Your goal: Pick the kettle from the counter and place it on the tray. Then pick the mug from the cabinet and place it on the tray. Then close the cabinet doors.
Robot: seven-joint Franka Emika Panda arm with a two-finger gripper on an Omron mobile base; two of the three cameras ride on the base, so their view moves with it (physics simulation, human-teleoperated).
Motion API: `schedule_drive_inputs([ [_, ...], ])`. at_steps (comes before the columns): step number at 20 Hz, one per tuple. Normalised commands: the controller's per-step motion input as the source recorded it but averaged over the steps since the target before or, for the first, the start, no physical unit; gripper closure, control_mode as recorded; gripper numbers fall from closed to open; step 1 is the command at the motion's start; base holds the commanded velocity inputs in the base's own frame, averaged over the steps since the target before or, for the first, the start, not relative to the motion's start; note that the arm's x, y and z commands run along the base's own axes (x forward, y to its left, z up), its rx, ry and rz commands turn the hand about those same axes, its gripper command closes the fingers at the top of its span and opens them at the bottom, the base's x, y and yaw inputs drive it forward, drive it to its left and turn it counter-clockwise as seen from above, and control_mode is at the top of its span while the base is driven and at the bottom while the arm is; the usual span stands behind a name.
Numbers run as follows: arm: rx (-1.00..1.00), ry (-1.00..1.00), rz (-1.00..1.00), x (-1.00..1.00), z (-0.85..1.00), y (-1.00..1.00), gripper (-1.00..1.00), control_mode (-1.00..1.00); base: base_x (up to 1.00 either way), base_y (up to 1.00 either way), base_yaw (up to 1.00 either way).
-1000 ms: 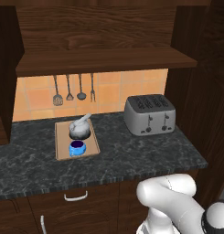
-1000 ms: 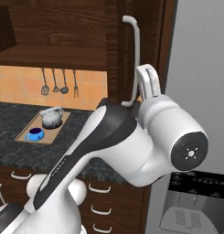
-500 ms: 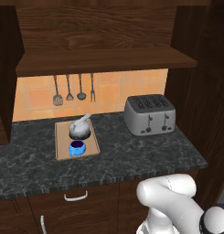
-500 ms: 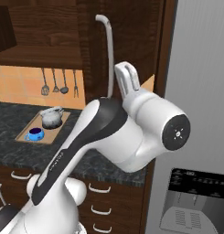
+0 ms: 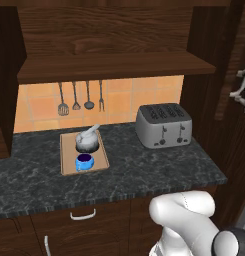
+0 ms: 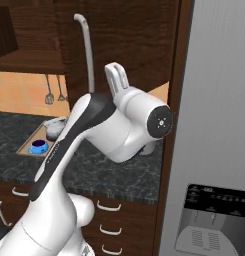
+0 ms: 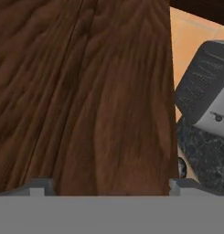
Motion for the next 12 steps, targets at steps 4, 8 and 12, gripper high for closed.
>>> schedule_drive_inputs([
  [4, 0.00, -0.01, 0.08, 0.62, -0.09, 0.68, -1.00, -1.00, 0.00, 0.00, 0.00],
  [8, 0.02, 0.00, 0.10, 0.82, -0.04, 0.64, -1.00, -1.00, 0.00, 0.00, 0.00],
  [12, 0.02, 0.00, 0.04, 0.99, -0.01, 0.58, -1.00, -1.00, 0.00, 0.00, 0.00],
])
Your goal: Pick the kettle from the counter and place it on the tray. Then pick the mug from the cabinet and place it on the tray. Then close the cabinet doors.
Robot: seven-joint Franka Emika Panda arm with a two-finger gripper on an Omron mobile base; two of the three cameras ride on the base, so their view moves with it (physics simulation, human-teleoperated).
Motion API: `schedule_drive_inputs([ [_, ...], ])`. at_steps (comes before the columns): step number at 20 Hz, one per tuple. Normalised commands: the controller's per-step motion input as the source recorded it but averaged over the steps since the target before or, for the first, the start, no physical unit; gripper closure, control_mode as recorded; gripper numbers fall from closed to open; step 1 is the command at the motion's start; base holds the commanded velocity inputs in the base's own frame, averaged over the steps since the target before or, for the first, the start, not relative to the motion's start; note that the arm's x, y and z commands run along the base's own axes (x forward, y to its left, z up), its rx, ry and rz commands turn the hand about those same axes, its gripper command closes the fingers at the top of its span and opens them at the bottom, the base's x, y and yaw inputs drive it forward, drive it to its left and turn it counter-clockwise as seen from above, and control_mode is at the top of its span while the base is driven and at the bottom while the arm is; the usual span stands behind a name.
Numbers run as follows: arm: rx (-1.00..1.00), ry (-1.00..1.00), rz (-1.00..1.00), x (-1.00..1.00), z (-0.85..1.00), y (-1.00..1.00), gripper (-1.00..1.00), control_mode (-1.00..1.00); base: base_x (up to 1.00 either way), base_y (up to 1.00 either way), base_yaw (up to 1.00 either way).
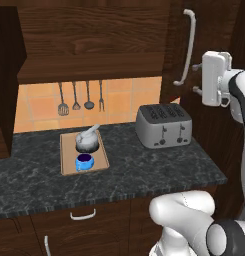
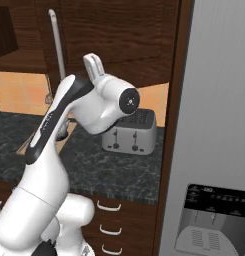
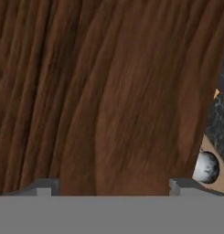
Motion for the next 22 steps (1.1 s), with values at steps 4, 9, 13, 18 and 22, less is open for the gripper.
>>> schedule_drive_inputs([
  [4, 0.00, 0.00, 0.00, 1.00, -0.16, 0.47, -1.00, -1.00, 0.00, 0.00, 0.00],
  [9, -0.04, 0.09, 0.00, 1.00, -0.10, 0.15, -1.00, -1.00, 0.00, 0.00, 0.00],
  [13, -0.15, 0.16, -0.10, 0.80, -0.02, 0.01, -1.00, -1.00, 0.00, 0.00, 0.00],
  [18, -0.21, 0.07, -0.30, 0.57, -0.11, -0.04, -1.00, -1.00, 0.00, 0.00, 0.00],
  [22, -0.18, 0.00, -0.40, 0.44, -0.18, -0.12, -1.00, -1.00, 0.00, 0.00, 0.00],
])
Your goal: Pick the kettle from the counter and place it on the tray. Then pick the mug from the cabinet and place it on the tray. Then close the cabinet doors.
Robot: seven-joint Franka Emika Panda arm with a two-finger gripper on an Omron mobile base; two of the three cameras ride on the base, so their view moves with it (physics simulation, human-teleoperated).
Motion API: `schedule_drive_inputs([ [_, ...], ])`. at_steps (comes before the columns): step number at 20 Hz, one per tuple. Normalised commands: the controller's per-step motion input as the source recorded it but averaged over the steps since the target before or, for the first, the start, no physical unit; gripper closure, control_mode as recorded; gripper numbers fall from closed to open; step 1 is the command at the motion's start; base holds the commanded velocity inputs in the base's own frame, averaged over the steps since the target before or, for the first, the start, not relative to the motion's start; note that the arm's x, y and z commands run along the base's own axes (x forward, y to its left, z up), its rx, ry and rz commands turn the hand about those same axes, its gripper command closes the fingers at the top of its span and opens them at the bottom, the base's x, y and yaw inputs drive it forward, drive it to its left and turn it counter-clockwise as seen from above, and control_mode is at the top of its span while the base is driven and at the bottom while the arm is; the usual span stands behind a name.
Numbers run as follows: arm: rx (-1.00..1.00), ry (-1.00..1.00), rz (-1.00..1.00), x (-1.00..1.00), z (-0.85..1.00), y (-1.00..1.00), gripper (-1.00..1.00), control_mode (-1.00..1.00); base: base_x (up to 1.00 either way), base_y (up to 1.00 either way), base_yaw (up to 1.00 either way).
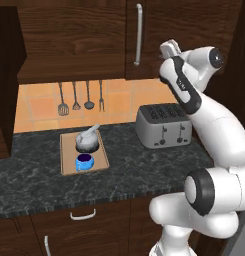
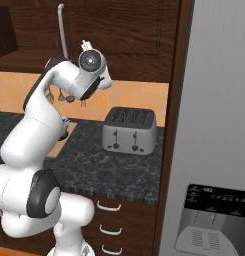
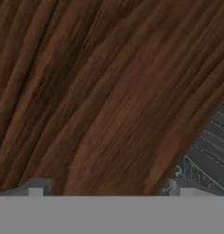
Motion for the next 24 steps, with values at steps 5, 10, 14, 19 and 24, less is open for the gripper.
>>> schedule_drive_inputs([
  [5, -0.14, 0.02, -0.38, 0.46, -0.19, -0.14, -1.00, -1.00, 0.00, 0.00, 0.00],
  [10, -0.09, 0.03, -0.27, 0.14, -0.03, -0.18, -1.00, -1.00, 0.00, 0.00, 0.00],
  [14, -0.07, 0.02, -0.22, 0.01, -0.04, -0.28, -1.00, -1.00, 0.00, 0.00, 0.00],
  [19, 0.00, 0.05, -0.15, -0.03, 0.00, -0.29, -1.00, -1.00, 0.00, 0.00, 0.00],
  [24, 0.00, 0.00, 0.02, -0.46, 0.09, -0.15, -1.00, -1.00, 0.00, 0.00, 0.00],
])
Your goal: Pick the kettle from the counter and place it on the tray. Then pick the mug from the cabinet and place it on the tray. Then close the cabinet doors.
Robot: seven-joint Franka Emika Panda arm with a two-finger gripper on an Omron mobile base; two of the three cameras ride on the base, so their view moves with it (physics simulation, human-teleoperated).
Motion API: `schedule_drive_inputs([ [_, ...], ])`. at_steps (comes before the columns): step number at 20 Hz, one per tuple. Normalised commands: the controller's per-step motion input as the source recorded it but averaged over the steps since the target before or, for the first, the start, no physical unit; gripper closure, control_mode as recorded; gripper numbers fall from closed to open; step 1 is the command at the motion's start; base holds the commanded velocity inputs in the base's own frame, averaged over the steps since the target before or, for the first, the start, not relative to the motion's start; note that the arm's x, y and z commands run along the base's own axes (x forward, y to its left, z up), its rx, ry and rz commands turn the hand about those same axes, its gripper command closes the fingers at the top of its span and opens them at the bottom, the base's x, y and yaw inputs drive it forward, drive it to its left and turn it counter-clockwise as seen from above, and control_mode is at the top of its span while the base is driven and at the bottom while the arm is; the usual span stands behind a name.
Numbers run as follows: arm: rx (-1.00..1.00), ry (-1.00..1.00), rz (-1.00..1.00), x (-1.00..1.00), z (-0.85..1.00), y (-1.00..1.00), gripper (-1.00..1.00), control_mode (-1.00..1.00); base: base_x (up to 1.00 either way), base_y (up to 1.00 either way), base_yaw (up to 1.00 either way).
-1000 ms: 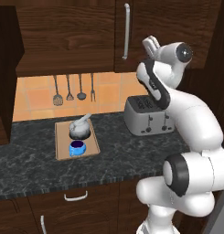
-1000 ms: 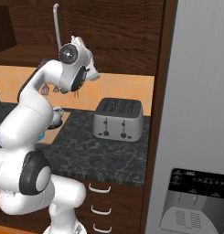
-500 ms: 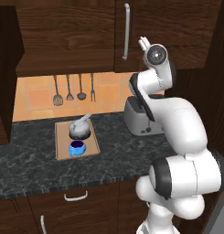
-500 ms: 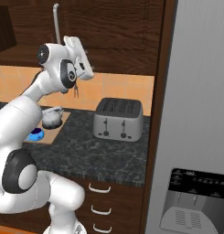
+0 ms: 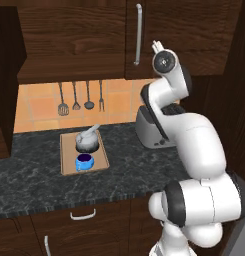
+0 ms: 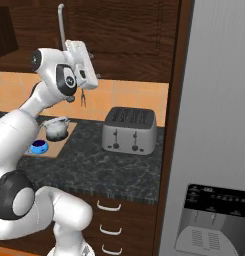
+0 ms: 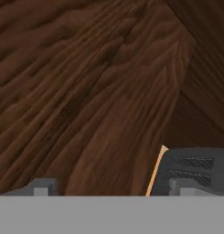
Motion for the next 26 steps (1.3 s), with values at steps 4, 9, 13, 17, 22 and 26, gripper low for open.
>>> schedule_drive_inputs([
  [4, -0.07, -0.07, 0.18, -0.83, 0.11, 0.02, -1.00, -1.00, 0.00, 0.00, 0.00],
  [9, -0.35, -0.09, 0.31, -0.83, 0.08, 0.15, -1.00, -1.00, 0.00, 0.00, 0.00],
  [13, -0.47, -0.03, 0.29, -0.82, 0.10, 0.17, -1.00, -1.00, 0.00, 0.00, 0.00],
  [17, -0.47, -0.01, 0.28, -0.68, 0.09, 0.24, -1.00, -1.00, 0.00, 0.00, 0.00],
  [22, -0.22, 0.04, 0.27, -0.45, 0.03, 0.31, -1.00, -1.00, 0.00, 0.00, 0.00],
  [26, -0.19, 0.06, 0.33, -0.42, 0.04, 0.27, -1.00, -1.00, 0.00, 0.00, 0.00],
])
